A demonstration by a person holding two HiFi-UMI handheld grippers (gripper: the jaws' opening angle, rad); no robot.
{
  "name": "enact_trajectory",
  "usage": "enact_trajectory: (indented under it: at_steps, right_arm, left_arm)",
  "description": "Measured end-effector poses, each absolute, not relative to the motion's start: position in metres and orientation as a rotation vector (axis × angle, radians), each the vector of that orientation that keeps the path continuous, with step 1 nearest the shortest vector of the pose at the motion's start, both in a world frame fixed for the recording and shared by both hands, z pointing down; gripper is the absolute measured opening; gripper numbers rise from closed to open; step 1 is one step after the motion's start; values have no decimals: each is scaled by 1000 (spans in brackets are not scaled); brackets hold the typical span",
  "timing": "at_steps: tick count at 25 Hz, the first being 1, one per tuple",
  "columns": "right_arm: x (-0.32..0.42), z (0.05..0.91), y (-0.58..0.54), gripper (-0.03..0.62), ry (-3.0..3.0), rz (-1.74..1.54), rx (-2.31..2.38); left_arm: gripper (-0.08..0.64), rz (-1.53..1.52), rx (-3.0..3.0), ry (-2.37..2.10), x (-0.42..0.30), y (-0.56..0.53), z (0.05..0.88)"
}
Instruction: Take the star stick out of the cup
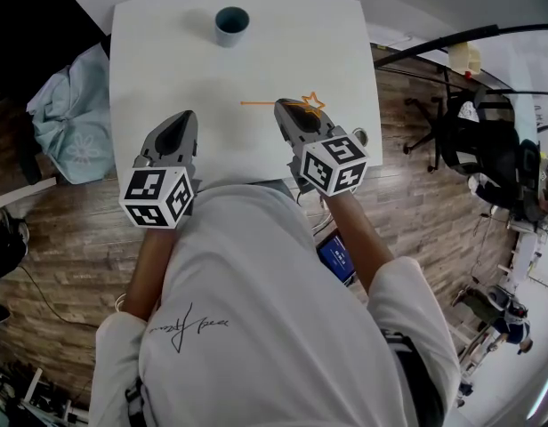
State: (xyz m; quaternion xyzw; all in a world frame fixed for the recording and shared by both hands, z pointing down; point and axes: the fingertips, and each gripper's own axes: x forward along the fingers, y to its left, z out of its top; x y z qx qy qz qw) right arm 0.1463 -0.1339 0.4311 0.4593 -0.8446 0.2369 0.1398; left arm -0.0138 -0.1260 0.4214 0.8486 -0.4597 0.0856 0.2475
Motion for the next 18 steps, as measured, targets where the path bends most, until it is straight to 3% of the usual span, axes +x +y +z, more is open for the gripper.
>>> enact_trajectory:
  at_steps: [18]
  right_arm:
    - [149, 436, -129, 23, -2438, 700, 1305]
  left_arm:
    - [3, 238, 2298, -1253, -14, -122, 426]
